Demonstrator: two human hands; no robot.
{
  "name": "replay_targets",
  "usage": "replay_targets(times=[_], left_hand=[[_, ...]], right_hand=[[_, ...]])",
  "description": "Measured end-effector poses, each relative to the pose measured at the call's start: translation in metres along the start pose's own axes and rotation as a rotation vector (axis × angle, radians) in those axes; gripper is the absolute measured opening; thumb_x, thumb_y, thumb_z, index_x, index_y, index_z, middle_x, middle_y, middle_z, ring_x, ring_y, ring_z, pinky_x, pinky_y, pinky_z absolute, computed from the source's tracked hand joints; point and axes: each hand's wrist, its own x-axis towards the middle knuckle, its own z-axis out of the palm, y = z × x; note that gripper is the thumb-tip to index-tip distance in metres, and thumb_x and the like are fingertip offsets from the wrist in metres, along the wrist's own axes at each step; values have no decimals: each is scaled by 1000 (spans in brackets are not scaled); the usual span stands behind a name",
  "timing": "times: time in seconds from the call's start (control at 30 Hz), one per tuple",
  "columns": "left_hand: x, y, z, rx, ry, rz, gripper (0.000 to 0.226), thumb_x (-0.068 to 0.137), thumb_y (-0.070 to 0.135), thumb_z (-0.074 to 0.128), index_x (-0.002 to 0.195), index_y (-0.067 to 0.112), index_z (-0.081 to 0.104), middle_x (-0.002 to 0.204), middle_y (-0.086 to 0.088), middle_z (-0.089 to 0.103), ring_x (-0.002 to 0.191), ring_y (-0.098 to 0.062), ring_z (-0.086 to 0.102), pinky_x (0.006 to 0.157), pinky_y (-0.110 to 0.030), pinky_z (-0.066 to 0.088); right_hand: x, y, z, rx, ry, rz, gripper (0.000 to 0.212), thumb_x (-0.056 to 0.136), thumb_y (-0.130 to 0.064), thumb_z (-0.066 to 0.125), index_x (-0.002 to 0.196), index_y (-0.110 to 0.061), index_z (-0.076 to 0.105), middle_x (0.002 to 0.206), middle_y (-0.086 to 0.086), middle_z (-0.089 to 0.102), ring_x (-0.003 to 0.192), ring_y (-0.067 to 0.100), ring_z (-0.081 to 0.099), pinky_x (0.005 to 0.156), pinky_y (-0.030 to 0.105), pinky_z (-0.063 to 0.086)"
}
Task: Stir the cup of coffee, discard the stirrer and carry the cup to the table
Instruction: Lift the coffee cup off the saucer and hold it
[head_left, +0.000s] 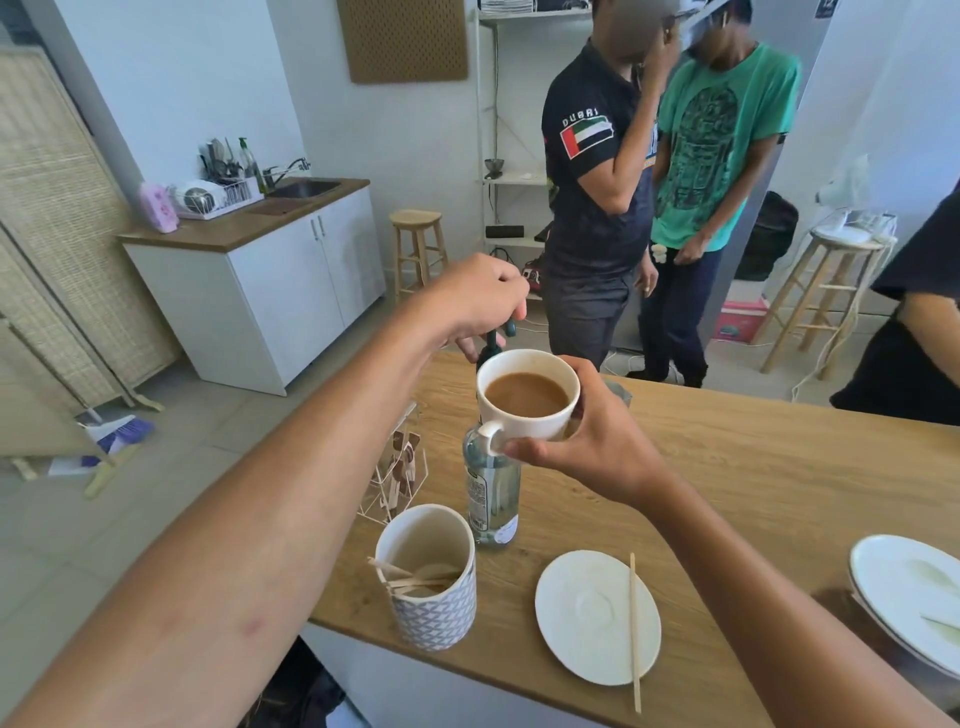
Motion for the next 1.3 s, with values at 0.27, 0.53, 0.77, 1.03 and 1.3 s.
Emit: replay_targets(times=[0.27,0.53,0.77,1.03,1.3], left_hand=[[1,-2,1,6,25,22,26,91,16,41,75,14,61,76,-6,60,82,-28,73,68,-51,62],[0,-2,1,52,48,47,28,94,16,42,78,11,65,81,-6,63,73,-19,66,67,-48,63],[0,-4,2,88,77,58,29,91,18,44,73,12,65,88,-15,69,89,-34,69,72,-48,61],[3,-5,1,137,77,80,28,91,18,46,74,12,67,90,-16,71,78,-25,63,61,-35,54],[2,-6,3,180,100,101,32,95,18,43,76,13,67,82,-8,67,73,-22,62,61,-33,55]], right_hand=[[2,0,0,-5,3,-3,91,59,-46,90,133,-23,41,117,-19,60,106,-8,58,86,12,50],[6,-4,1,-2,5,-7,91,60,-46,89,134,-23,41,117,-19,60,107,-7,58,84,11,49],[8,-7,-1,7,11,-21,87,61,-38,91,132,-20,44,115,-17,62,104,-7,59,82,8,47],[9,-8,0,-1,11,-30,89,61,-40,91,133,-23,42,115,-20,60,105,-8,58,82,6,47],[8,-7,1,-1,13,-21,89,61,-41,90,133,-24,42,113,-24,59,104,-12,56,79,3,46]])
